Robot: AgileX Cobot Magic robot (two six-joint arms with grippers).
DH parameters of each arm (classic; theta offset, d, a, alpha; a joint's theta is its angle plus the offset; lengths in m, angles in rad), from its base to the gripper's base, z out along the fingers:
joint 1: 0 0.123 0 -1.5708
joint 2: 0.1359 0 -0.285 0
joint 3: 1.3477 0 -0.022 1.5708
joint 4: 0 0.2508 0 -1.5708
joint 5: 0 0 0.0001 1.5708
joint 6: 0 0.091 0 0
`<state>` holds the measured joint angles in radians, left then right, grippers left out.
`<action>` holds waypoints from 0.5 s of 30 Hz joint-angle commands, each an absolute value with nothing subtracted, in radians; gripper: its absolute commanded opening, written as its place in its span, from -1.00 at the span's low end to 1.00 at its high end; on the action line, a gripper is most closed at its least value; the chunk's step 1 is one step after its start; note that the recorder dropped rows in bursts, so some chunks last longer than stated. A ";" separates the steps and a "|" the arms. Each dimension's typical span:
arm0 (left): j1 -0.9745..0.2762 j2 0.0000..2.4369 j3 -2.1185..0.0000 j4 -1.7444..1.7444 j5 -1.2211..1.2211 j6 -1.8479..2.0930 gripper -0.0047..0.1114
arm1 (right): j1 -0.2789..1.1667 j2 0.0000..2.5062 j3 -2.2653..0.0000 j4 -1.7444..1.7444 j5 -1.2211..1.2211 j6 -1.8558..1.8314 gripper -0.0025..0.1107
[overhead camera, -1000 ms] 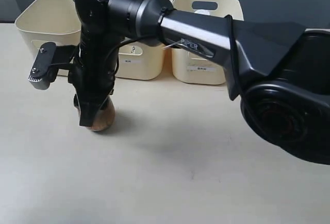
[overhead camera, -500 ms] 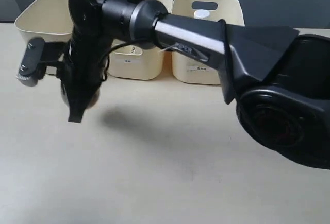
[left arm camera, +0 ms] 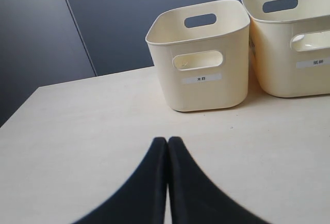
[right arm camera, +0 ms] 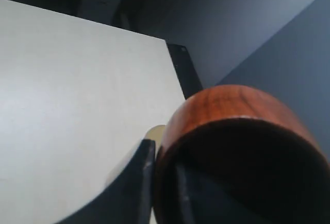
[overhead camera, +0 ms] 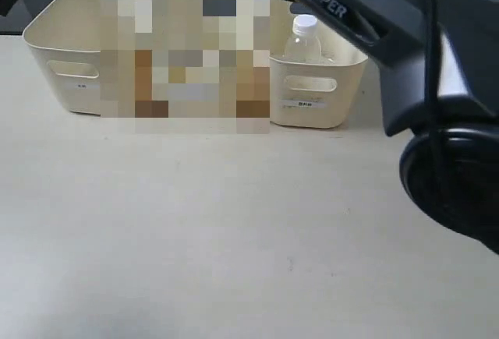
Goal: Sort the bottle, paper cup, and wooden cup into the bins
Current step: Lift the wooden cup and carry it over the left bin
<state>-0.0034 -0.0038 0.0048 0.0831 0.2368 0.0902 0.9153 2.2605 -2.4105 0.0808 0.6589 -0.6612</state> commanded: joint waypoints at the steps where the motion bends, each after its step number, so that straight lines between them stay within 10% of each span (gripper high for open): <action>1: -0.004 0.000 0.000 0.081 0.232 0.088 -0.92 | 0.869 2.321 -2.415 0.049 0.559 -0.616 -0.97; 15: -0.004 0.000 0.000 0.081 0.232 0.088 -0.92 | 0.791 2.531 -2.419 0.162 0.297 -0.651 -0.97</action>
